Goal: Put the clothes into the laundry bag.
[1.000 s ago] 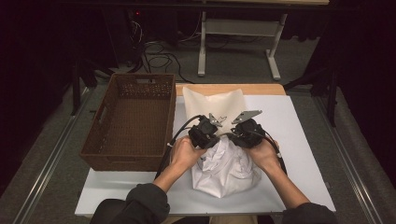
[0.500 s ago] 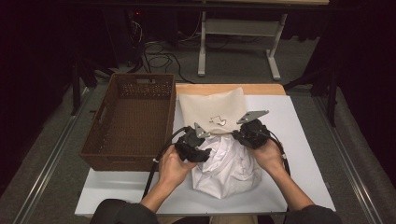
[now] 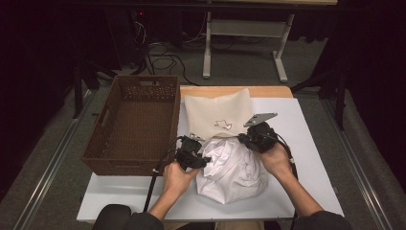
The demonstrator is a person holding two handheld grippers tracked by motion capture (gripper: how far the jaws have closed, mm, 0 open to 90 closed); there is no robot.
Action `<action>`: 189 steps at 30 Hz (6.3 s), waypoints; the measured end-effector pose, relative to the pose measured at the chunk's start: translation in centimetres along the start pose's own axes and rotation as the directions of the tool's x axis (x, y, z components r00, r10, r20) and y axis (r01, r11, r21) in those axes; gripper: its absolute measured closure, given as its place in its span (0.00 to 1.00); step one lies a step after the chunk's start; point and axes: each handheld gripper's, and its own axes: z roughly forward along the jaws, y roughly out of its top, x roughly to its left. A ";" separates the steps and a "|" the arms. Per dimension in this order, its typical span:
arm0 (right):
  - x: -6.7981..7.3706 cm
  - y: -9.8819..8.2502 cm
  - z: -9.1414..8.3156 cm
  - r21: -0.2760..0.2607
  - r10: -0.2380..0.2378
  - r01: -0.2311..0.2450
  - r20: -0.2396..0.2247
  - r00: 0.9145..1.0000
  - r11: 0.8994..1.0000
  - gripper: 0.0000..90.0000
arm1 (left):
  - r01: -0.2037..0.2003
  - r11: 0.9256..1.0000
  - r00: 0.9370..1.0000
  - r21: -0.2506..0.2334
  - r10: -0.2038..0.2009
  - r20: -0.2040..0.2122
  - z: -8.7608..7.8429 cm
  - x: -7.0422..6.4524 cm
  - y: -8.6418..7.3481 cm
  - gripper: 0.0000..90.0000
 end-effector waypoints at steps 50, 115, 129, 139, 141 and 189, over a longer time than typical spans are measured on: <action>-0.4 -1.9 1.2 0.059 0.055 -0.053 -0.036 0.998 0.997 0.98 | 0.006 1.000 0.983 0.025 -0.002 -0.181 2.0 0.1 1.2 0.43; 0.5 -0.7 -2.5 -0.040 -0.019 0.016 -0.079 0.997 0.999 0.98 | -0.191 0.973 0.980 -0.132 0.196 0.029 1.2 -3.6 4.0 0.97; 0.7 -2.5 -2.2 -0.003 -0.017 0.017 -0.132 0.991 1.000 0.98 | -0.079 0.997 0.996 0.027 0.080 -0.043 8.5 -2.1 5.8 0.97; -0.9 -4.4 -0.8 0.029 0.050 -0.048 -0.079 0.996 0.998 0.98 | -0.159 0.987 0.978 -0.005 0.157 -0.137 1.8 -2.1 4.2 0.66; -0.9 -4.4 -0.7 0.029 0.056 -0.054 -0.080 0.995 0.998 0.98 | -0.174 0.985 0.969 0.009 0.172 -0.176 0.6 -1.9 3.4 0.67; -1.0 -4.5 0.0 0.047 0.057 -0.056 -0.010 0.998 0.997 0.97 | -0.269 0.959 0.950 0.094 0.280 -0.136 3.4 -2.2 -0.7 0.71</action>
